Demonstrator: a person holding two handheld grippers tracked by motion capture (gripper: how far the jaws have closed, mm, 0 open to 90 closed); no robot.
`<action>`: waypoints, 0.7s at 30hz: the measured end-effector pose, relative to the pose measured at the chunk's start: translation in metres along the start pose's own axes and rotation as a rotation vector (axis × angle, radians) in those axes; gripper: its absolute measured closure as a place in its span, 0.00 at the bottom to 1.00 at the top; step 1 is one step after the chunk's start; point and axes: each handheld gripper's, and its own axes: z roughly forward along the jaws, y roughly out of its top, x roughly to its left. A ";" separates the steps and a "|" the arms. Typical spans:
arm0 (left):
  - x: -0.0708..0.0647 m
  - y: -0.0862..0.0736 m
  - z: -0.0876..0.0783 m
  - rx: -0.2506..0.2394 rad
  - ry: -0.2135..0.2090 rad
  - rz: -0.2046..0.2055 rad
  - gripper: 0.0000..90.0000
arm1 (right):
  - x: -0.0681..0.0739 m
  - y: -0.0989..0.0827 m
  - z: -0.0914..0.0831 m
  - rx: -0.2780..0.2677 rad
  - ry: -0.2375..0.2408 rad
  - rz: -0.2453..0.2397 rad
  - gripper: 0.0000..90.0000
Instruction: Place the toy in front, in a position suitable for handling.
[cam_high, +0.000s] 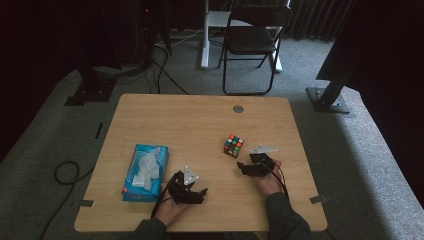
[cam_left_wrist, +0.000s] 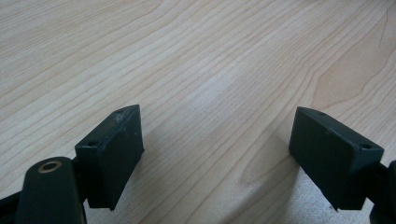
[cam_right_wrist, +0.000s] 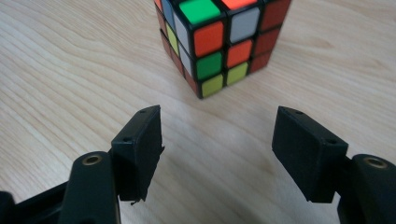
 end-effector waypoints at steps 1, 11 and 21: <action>0.000 0.000 0.000 0.000 0.000 0.000 0.20 | 0.000 0.001 0.001 -0.009 0.007 -0.004 0.36; 0.000 0.000 0.000 -0.001 0.000 -0.001 0.20 | -0.008 0.005 0.008 -0.027 0.023 0.013 0.33; 0.000 0.000 0.000 0.000 0.000 -0.001 0.20 | -0.013 0.018 0.016 -0.011 0.042 0.004 0.21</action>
